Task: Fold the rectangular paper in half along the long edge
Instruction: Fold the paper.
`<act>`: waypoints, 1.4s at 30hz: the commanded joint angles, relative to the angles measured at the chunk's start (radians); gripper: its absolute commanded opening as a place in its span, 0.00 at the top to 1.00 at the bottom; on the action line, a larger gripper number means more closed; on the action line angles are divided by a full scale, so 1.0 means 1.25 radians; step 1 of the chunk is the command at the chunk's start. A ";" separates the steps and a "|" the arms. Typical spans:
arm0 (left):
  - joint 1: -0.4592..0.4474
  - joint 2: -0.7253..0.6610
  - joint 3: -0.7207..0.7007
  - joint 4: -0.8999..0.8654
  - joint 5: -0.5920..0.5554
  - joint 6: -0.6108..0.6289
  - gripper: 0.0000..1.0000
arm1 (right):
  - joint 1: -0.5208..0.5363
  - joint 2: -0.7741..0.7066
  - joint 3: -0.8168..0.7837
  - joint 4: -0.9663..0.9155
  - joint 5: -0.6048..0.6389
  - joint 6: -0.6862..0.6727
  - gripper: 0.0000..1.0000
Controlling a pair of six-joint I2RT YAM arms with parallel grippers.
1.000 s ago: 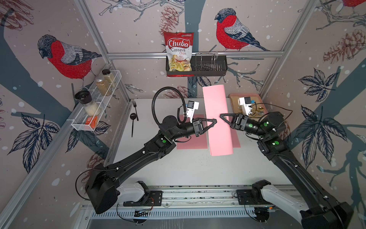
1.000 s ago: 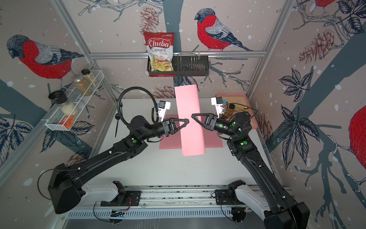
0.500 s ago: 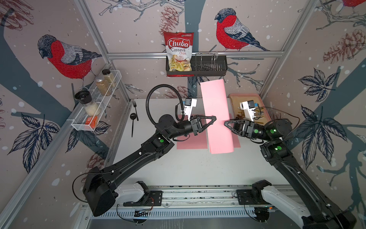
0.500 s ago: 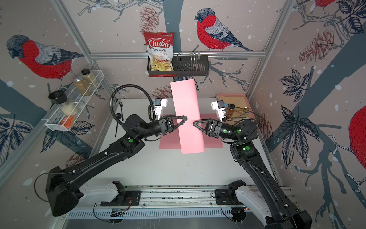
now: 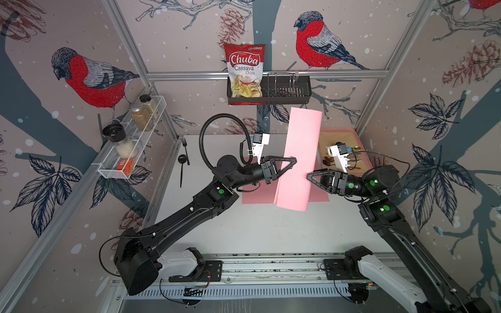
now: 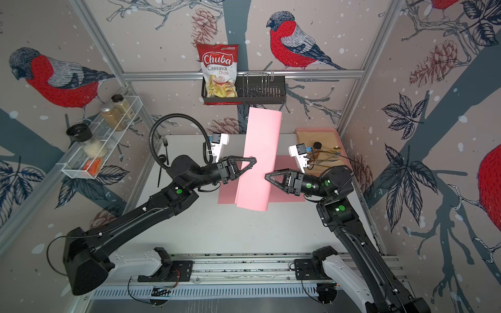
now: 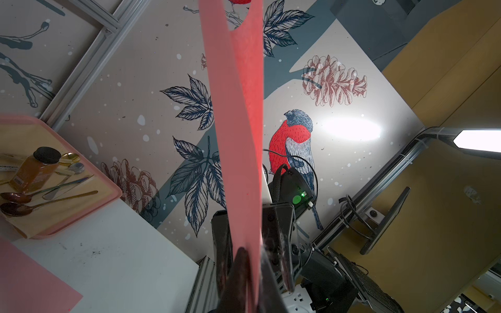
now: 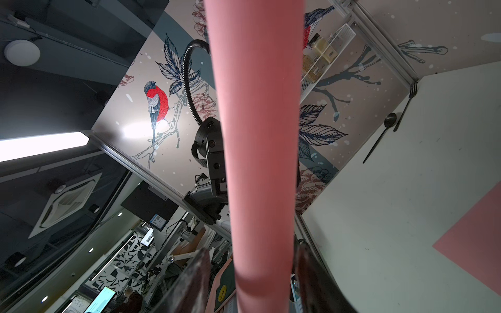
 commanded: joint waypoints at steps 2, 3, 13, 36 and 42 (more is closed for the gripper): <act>-0.003 -0.007 0.006 0.026 -0.006 0.010 0.90 | 0.002 -0.011 -0.009 -0.012 -0.009 -0.027 0.46; -0.003 -0.007 0.006 0.026 -0.008 0.010 0.90 | 0.004 -0.014 -0.012 -0.013 -0.010 -0.028 0.46; -0.003 -0.006 0.001 0.032 -0.004 0.005 0.91 | -0.003 -0.002 0.002 -0.063 0.047 -0.069 0.57; -0.003 -0.012 -0.027 0.046 0.003 -0.007 0.90 | -0.032 0.011 0.051 -0.057 0.060 -0.053 0.65; -0.002 -0.019 -0.030 0.050 -0.001 -0.009 0.90 | -0.039 0.008 0.046 -0.046 0.045 -0.044 0.52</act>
